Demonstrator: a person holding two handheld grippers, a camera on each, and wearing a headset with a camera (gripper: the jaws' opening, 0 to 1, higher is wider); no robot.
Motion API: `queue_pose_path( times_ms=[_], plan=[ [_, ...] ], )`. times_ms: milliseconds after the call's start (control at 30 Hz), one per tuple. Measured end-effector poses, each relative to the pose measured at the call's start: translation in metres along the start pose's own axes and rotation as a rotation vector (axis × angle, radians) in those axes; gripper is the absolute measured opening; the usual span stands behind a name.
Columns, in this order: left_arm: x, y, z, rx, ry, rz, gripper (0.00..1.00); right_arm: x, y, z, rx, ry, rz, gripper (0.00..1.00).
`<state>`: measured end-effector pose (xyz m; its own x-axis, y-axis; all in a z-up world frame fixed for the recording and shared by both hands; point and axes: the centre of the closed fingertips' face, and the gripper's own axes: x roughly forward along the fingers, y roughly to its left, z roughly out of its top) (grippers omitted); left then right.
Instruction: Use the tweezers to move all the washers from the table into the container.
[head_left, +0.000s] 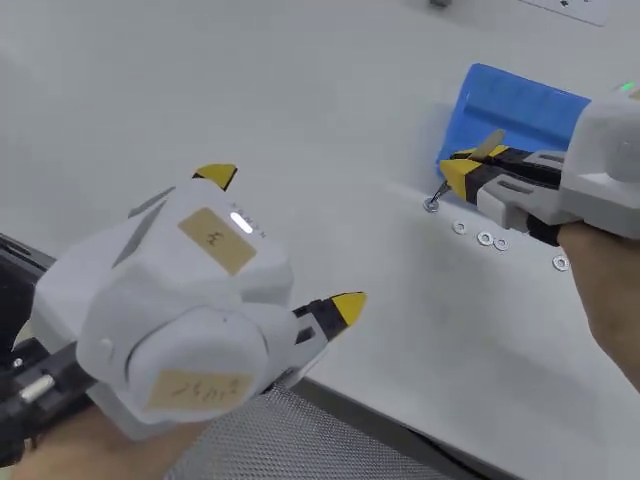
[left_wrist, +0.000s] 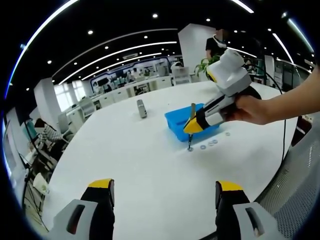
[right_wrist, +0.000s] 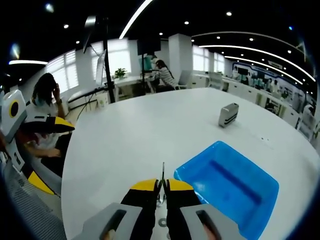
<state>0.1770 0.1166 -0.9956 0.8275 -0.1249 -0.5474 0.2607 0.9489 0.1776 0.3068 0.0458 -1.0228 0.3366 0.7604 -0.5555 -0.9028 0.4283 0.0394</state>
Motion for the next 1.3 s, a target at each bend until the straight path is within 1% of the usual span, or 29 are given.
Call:
queue_pose_path(
  times_ms=[267, 400, 567, 733, 867, 1067, 1200, 1300],
  plan=[
    [0.0, 0.001, 0.0, -0.003, -0.004, 0.006, 0.84, 0.001, 0.001, 0.0, -0.008, 0.012, 0.006, 0.02],
    [0.0, 0.001, 0.0, -0.001, 0.0, 0.006, 0.84, 0.003, 0.003, 0.0, -0.012, 0.008, 0.006, 0.02],
    [0.0, 0.001, 0.0, -0.001, -0.001, 0.005, 0.84, 0.003, 0.007, -0.001, -0.056, 0.019, 0.004, 0.02],
    [0.0, 0.001, 0.0, 0.002, -0.002, 0.003, 0.84, 0.003, 0.003, 0.0, -0.066, 0.017, -0.014, 0.03],
    [0.0, 0.001, 0.0, 0.002, -0.003, 0.007, 0.84, 0.004, 0.0, 0.002, -0.092, 0.023, -0.028, 0.03],
    [0.0, 0.002, -0.001, 0.0, -0.003, 0.008, 0.84, 0.005, -0.001, 0.001, -0.08, 0.019, -0.023, 0.03],
    [0.0, 0.002, -0.001, 0.001, -0.001, 0.009, 0.84, 0.004, -0.003, 0.0, -0.075, 0.017, -0.029, 0.03],
    [0.001, 0.001, -0.001, 0.005, 0.001, 0.007, 0.84, 0.005, -0.006, -0.002, -0.055, 0.015, -0.026, 0.03]
  ],
)
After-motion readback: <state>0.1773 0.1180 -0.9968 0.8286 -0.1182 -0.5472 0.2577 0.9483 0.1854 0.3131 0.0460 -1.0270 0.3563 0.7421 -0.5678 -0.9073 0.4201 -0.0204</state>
